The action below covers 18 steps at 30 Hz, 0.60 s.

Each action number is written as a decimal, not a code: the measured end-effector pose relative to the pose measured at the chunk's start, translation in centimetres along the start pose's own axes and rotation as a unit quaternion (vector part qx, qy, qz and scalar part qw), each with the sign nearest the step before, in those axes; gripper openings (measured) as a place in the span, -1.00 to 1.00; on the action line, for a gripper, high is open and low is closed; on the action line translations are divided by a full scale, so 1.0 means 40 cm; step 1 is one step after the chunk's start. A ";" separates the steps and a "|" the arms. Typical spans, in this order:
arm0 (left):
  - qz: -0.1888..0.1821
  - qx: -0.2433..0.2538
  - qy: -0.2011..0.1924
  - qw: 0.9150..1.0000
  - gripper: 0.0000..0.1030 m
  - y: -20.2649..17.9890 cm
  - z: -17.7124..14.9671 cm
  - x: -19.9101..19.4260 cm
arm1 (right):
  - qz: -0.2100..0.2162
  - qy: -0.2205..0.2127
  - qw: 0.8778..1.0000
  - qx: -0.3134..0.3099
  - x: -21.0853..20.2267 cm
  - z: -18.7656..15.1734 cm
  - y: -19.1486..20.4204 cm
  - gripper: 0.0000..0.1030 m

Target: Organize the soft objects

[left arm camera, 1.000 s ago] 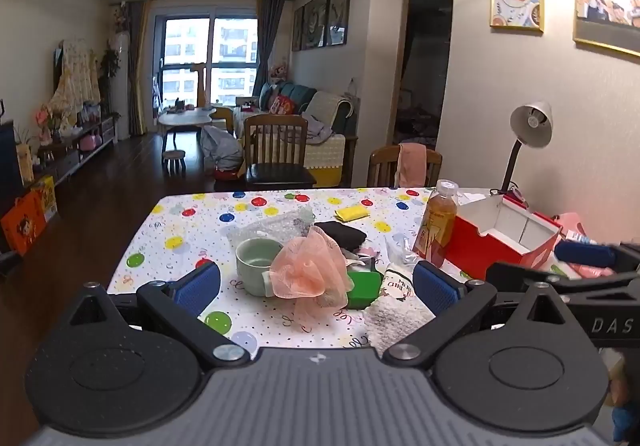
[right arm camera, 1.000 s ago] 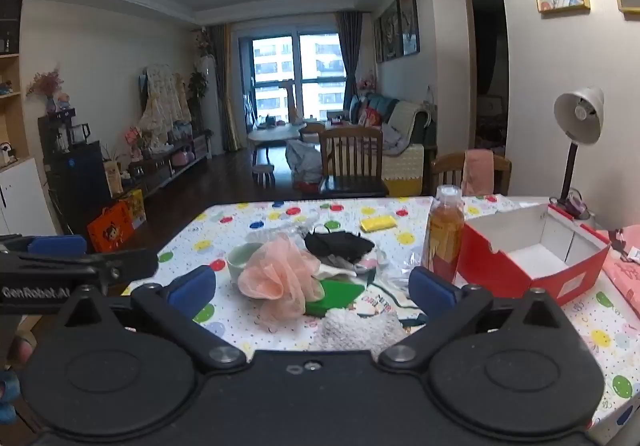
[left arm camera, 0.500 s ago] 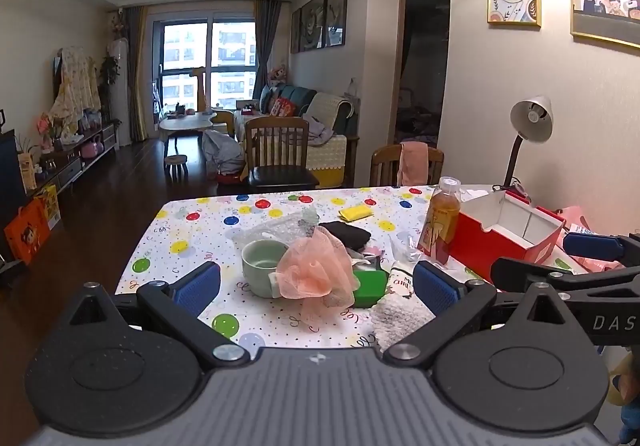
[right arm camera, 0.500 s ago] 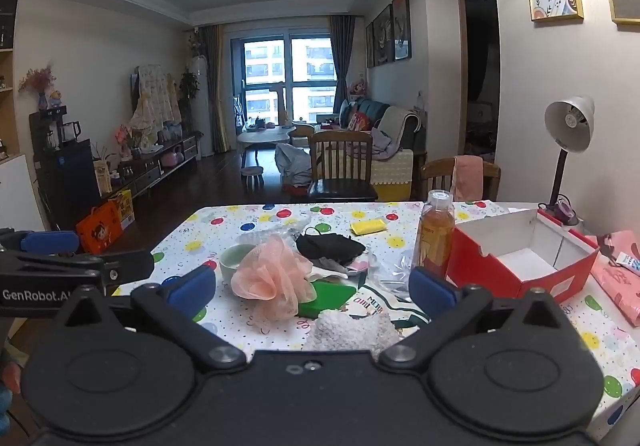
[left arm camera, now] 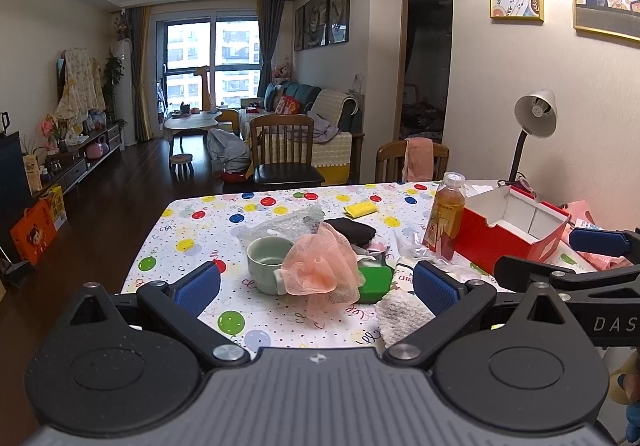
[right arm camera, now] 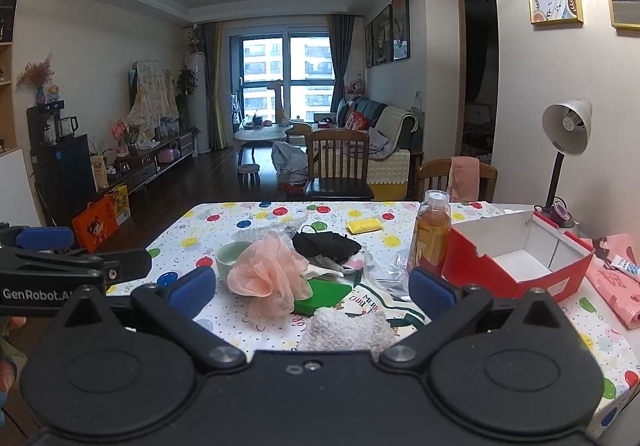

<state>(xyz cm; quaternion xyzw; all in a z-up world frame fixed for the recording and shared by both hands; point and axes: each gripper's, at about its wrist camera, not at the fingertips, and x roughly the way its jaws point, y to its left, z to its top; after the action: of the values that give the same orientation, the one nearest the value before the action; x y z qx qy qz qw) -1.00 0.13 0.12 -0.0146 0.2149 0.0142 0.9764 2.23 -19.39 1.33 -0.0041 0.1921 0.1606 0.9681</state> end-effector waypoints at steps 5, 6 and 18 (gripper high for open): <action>-0.004 0.000 -0.004 1.000 1.00 0.003 -0.003 -0.005 | -0.003 -0.002 1.000 0.002 -0.003 0.000 -0.002 0.99; -0.006 0.000 -0.004 1.000 1.00 0.002 -0.003 -0.007 | -0.004 -0.003 1.000 0.003 -0.002 -0.002 -0.005 0.99; -0.012 0.005 -0.005 1.000 1.00 -0.011 -0.006 -0.008 | -0.008 -0.006 1.000 0.007 -0.006 -0.005 -0.017 0.99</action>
<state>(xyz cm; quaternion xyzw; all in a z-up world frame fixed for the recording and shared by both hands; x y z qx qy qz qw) -1.37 -0.32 0.05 -0.0120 0.2096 0.0018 0.9777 2.14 -20.11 1.22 0.0021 0.1871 0.1514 0.9706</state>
